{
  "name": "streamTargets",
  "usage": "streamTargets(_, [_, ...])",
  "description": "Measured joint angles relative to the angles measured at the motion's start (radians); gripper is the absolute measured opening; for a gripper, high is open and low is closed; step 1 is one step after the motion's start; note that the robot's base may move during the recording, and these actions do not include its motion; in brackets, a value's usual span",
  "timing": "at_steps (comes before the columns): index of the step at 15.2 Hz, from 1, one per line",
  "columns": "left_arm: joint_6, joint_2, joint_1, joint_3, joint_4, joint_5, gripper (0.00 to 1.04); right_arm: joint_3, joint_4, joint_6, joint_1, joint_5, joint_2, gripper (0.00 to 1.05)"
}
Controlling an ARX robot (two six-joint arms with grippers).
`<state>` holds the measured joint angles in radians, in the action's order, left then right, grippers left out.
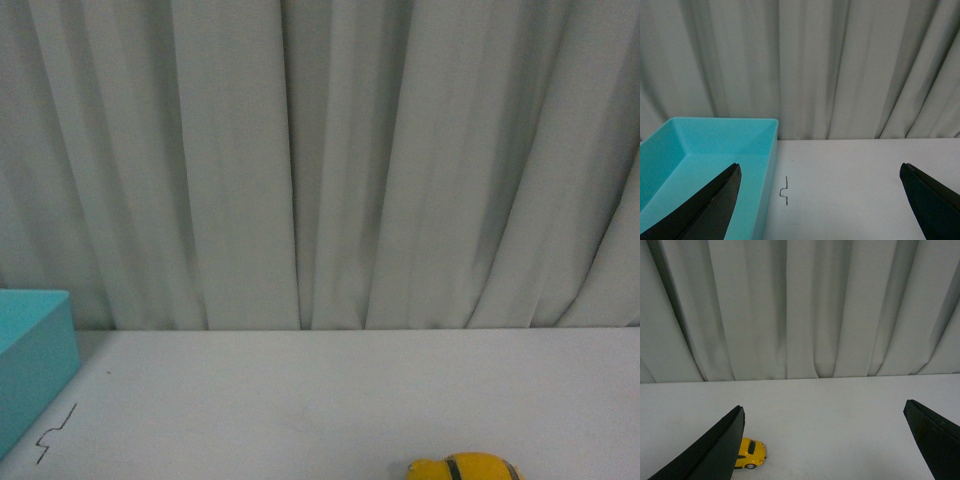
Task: Wind up and store yellow beetle toy
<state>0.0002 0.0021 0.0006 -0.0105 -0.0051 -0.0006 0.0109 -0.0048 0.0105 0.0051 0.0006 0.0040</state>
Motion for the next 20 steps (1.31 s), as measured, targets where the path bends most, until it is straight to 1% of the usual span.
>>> streamTargets(9, [0.000, 0.000, 0.000, 0.000, 0.001, 0.000, 0.98, 0.000, 0.001, 0.000, 0.000, 0.000, 0.000, 0.98])
streamTargets(10, [0.000, 0.000, 0.000, 0.000, 0.001, 0.000, 0.98, 0.007, -0.042, -0.037, 0.005, 0.011, 0.004, 0.98])
streamTargets(11, [0.000, 0.000, 0.000, 0.000, 0.001, 0.000, 0.98, 0.016, -0.087, -0.130, 0.053, 0.029, 0.045, 0.98])
streamTargets(12, [0.000, 0.000, 0.000, 0.000, 0.001, 0.000, 0.98, 0.013, -0.010, -0.202, 0.040, -0.016, 0.099, 0.98])
streamTargets(13, [0.000, 0.000, 0.000, 0.000, 0.001, 0.000, 0.98, 0.027, 0.140, -0.257, -0.053, -0.081, 0.241, 0.98])
streamTargets(14, [0.000, 0.000, 0.000, 0.000, 0.001, 0.000, 0.98, 0.040, 0.289, -0.270, -0.136, -0.143, 0.402, 0.98])
streamTargets(15, [0.000, 0.000, 0.000, 0.000, 0.001, 0.000, 0.98, 0.064, 0.473, -0.262, -0.206, -0.221, 0.601, 0.98])
streamTargets(16, [0.000, 0.000, 0.000, 0.000, 0.001, 0.002, 0.98, 0.140, 0.698, -0.235, -0.278, -0.308, 0.873, 0.98])
streamTargets(17, [0.000, 0.000, 0.000, 0.000, 0.002, 0.000, 0.98, 0.229, 0.836, -0.216, -0.309, -0.350, 1.070, 0.98])
streamTargets(18, [0.000, 0.000, 0.000, 0.000, 0.001, 0.000, 0.98, 0.310, 0.918, -0.197, -0.309, -0.362, 1.219, 0.98])
streamTargets(19, [0.000, 0.000, 0.000, 0.000, 0.001, 0.000, 0.98, 0.412, 0.944, -0.191, -0.305, -0.392, 1.373, 0.98])
streamTargets(20, [0.000, 0.000, 0.000, 0.000, 0.001, 0.000, 0.98, 0.512, 0.938, -0.175, -0.283, -0.454, 1.506, 0.98])
